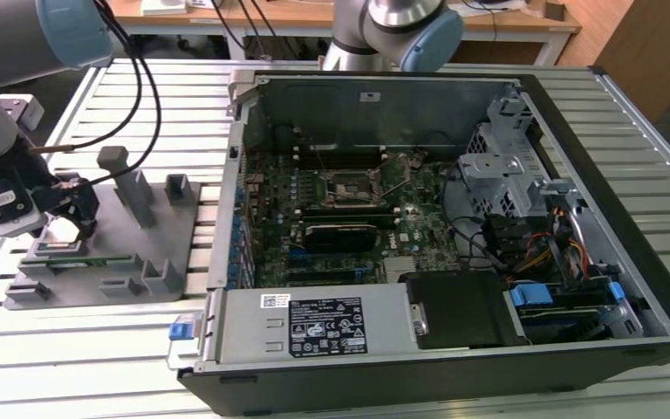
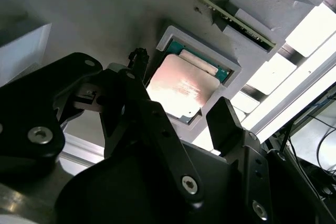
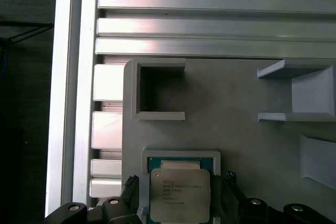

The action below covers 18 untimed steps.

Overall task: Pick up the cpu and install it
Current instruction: 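Pick up the cpu and move it towards the insertion slot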

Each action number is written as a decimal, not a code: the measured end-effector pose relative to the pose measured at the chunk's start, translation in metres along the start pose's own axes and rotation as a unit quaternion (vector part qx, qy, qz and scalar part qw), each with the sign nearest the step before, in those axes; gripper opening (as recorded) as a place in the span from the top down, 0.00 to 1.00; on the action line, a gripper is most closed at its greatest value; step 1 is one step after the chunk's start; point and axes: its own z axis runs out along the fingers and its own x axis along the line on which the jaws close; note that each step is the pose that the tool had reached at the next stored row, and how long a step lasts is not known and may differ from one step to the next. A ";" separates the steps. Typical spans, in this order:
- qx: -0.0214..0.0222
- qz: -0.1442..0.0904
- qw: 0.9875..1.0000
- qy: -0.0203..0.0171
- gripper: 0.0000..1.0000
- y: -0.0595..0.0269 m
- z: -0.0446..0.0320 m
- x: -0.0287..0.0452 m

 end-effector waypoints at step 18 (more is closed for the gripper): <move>0.000 0.000 1.000 0.000 0.36 0.0015 0.0015 0.0021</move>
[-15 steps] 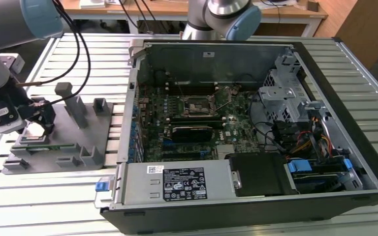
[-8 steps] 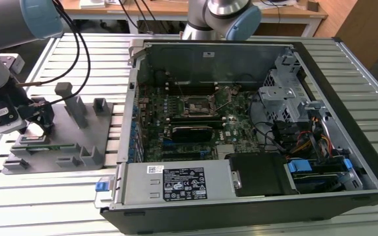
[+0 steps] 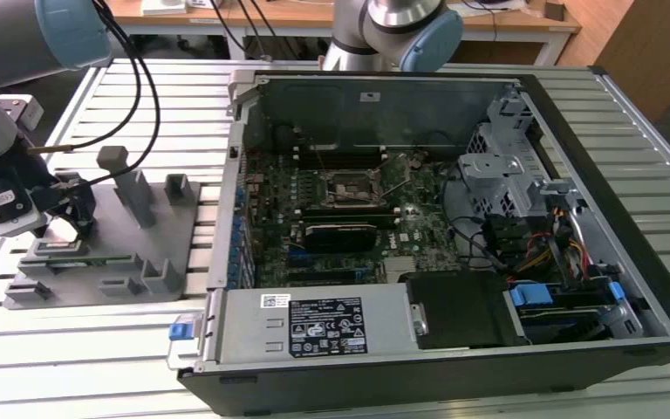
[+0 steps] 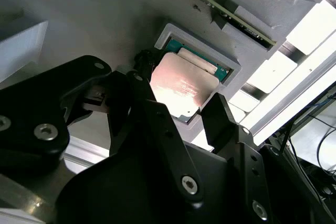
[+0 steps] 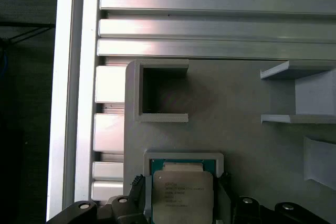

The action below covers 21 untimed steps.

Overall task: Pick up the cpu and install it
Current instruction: 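Pick up the cpu and move it towards the insertion slot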

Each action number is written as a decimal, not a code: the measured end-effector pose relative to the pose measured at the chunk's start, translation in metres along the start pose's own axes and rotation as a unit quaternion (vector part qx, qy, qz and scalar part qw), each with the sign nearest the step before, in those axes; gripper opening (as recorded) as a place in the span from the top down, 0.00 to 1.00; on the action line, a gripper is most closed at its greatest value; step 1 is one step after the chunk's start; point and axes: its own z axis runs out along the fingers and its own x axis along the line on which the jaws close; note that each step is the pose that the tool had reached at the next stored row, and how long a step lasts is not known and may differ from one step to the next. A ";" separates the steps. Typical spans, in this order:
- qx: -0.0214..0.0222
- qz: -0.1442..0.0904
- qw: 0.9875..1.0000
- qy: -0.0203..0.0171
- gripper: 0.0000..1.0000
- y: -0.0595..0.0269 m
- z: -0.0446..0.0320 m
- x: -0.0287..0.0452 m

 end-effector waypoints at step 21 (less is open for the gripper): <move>0.000 0.000 1.000 0.000 0.45 0.0005 -0.0025 0.0007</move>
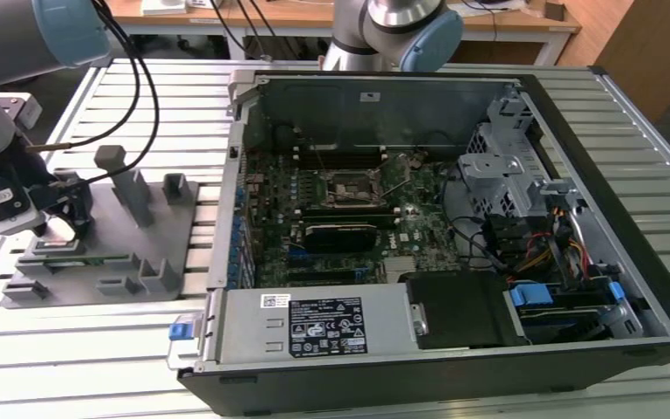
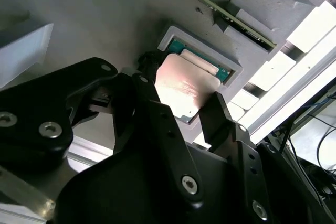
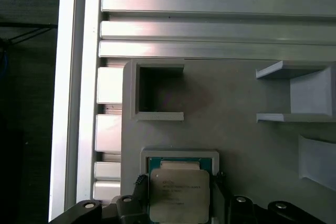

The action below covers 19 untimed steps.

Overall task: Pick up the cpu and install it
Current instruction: 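Pick up the cpu and move it towards the insertion slot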

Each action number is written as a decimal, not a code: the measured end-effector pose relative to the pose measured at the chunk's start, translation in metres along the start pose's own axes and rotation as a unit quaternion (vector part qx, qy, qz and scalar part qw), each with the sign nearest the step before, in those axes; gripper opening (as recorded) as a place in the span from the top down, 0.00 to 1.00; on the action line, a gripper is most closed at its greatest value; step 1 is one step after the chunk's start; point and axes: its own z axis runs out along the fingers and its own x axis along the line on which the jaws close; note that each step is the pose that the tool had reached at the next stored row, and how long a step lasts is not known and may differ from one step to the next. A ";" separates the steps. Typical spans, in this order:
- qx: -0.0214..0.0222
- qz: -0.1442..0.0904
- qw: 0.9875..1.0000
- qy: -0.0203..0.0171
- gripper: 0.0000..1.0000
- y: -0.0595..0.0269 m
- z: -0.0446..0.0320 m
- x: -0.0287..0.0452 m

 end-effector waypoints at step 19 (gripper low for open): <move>-0.001 0.000 1.000 0.000 0.46 0.0006 -0.0111 0.0005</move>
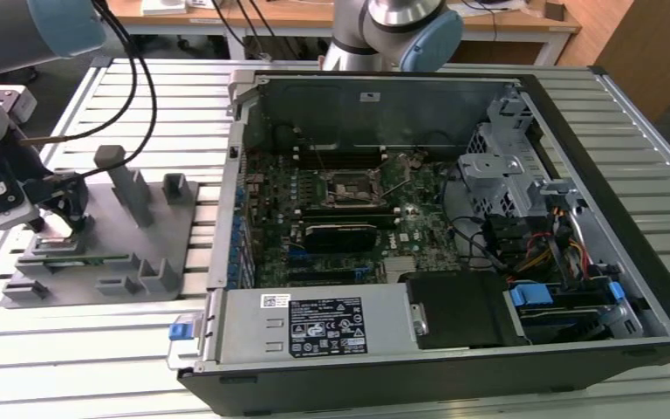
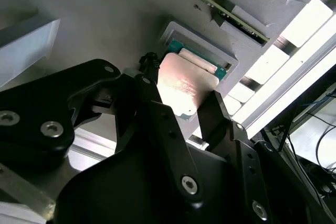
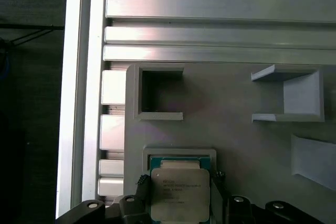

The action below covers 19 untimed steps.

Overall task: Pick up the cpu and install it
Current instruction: 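Pick up the cpu and move it towards the insertion slot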

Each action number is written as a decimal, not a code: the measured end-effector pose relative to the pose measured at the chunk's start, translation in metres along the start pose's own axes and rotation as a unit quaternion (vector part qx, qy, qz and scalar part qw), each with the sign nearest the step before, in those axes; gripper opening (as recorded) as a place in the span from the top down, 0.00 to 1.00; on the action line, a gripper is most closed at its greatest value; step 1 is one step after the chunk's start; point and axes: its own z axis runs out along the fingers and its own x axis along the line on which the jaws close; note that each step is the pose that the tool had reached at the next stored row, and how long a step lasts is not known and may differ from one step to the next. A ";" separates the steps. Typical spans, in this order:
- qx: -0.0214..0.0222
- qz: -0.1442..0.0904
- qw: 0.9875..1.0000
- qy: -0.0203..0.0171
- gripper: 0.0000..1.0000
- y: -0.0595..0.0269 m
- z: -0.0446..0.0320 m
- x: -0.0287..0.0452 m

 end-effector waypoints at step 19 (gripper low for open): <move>-0.001 0.000 1.000 0.000 0.46 0.0008 -0.0156 0.0002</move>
